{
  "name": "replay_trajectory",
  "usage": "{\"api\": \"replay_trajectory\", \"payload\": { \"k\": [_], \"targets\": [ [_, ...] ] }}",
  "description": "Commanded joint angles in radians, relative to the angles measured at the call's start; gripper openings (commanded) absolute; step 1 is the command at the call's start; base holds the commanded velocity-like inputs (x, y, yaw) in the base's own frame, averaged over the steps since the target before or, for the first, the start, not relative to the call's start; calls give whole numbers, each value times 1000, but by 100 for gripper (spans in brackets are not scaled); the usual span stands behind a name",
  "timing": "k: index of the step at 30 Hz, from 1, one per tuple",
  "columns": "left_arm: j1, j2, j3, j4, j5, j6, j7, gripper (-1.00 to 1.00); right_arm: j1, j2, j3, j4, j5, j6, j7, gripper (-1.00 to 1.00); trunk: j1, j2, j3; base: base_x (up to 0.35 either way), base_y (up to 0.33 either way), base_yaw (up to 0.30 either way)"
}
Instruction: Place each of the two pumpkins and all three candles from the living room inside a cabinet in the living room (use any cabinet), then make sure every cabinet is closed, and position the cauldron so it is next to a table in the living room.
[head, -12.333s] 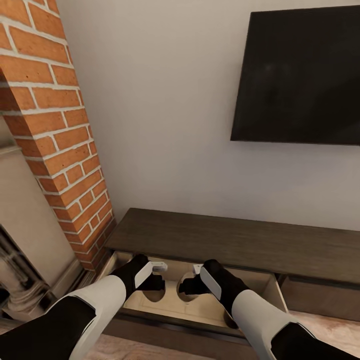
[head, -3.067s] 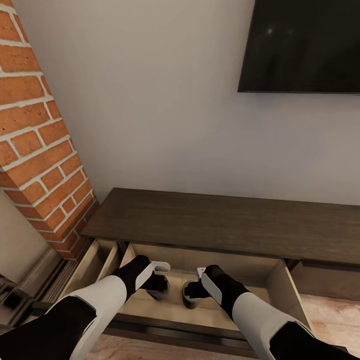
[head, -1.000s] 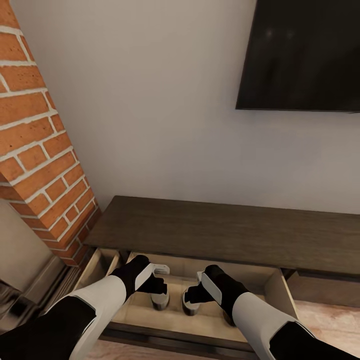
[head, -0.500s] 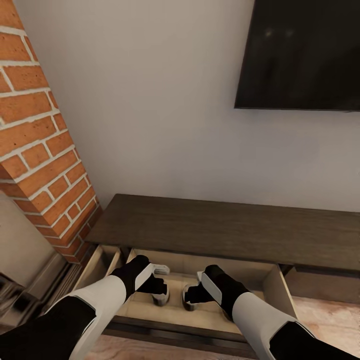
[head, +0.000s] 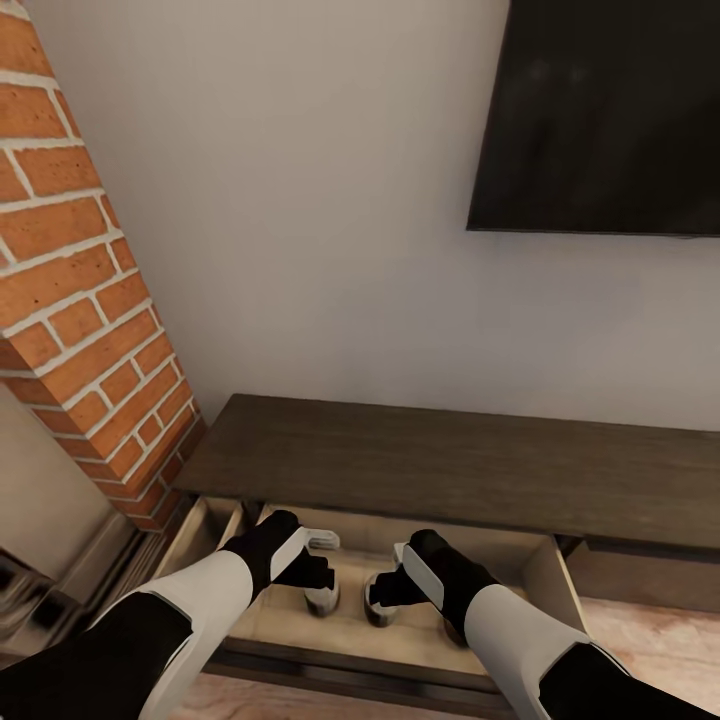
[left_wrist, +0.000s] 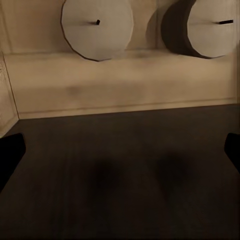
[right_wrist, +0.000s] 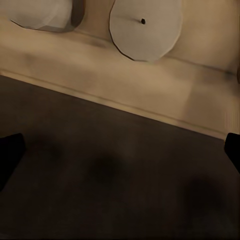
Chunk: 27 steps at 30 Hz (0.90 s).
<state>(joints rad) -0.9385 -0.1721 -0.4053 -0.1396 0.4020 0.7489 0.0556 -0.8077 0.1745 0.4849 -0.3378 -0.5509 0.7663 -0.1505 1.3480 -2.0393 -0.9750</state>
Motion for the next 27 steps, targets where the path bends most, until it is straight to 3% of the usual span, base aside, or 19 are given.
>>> {"api": "replay_trajectory", "payload": {
  "k": [1,13,18,27],
  "targets": [
    [0,0,-6,-1,10,4,6,100,-1,0,4,-1,-11,2,-9,100,-4,7,2,0,0,0],
    [0,-1,-6,-1,11,10,3,100,-1,0,4,0,-11,2,-9,100,-50,91,40,0,0,0],
    [0,0,-6,7,11,69,8,100,-1,0,4,-1,-11,4,-9,100,-69,126,56,0,0,0],
    [0,1,-6,46,11,80,8,100,-1,0,3,-1,-14,28,-9,100,-104,189,84,0,0,0]
  ]
}}
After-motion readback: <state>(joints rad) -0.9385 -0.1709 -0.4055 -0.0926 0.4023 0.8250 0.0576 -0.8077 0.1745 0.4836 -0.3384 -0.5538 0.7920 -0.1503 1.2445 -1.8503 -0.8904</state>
